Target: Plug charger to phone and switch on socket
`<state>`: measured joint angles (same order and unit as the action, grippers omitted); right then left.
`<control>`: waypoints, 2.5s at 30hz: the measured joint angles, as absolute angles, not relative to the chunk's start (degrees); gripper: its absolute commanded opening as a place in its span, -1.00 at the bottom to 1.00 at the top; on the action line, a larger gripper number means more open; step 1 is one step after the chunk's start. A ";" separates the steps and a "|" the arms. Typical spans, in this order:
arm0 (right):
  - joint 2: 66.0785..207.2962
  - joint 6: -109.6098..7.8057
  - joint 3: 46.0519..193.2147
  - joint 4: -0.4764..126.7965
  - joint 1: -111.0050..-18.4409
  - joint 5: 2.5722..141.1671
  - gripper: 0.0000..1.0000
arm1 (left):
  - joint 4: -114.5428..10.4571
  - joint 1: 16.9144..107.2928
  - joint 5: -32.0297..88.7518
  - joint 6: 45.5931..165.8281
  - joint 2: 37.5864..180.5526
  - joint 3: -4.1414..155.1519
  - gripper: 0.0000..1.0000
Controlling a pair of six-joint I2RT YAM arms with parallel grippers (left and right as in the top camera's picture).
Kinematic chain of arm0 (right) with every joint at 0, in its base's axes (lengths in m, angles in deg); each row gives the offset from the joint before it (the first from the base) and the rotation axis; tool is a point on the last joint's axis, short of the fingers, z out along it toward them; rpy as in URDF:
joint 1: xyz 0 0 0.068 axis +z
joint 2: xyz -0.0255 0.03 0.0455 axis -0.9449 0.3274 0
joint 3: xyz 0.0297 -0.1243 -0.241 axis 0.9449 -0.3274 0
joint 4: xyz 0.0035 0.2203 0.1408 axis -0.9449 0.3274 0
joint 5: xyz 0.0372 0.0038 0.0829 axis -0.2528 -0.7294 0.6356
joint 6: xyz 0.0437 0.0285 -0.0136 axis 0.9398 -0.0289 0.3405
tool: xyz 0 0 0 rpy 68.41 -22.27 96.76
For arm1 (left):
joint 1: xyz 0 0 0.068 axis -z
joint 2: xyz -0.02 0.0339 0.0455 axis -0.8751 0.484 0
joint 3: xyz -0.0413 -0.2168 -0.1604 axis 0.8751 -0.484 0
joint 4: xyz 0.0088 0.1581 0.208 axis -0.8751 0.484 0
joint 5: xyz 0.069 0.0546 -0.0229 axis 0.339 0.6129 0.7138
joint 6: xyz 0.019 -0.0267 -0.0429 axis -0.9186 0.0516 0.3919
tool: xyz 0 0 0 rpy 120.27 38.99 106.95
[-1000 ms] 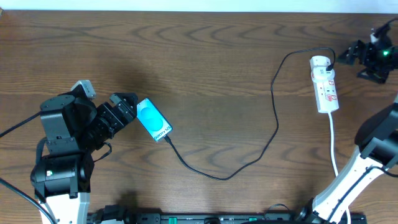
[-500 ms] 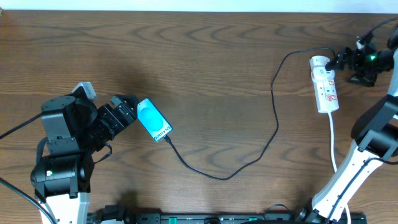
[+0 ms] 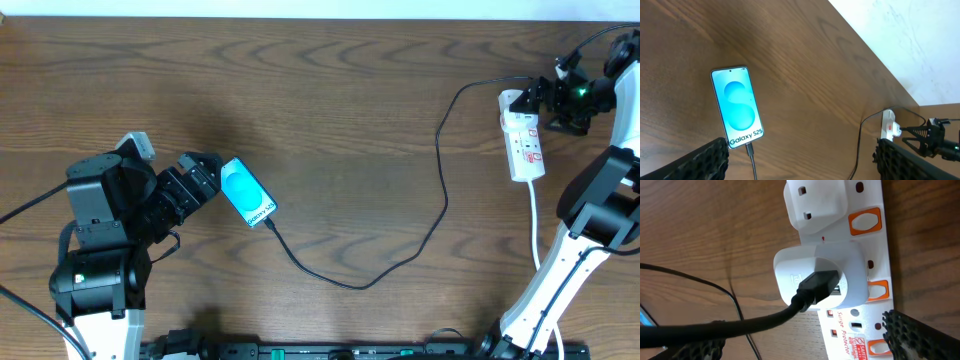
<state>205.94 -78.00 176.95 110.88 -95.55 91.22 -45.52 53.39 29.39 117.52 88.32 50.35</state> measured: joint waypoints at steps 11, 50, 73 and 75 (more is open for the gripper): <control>208.59 -78.00 176.95 110.29 -93.30 89.50 0.99 | -45.50 53.39 29.41 117.52 88.32 50.35 0.87; 206.05 -75.27 169.46 102.75 -92.71 86.07 0.99 | -45.28 53.39 30.66 117.52 88.32 50.35 0.87; 207.86 -71.38 174.96 110.45 -90.81 85.65 0.99 | -44.64 53.39 30.68 117.52 88.32 50.35 0.87; 208.91 -71.19 177.59 110.78 -91.27 84.86 0.99 | -44.64 53.39 30.68 117.52 88.32 50.35 0.87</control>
<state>208.91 -71.19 177.59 110.78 -91.27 84.86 -44.64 53.39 30.68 117.52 88.32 50.35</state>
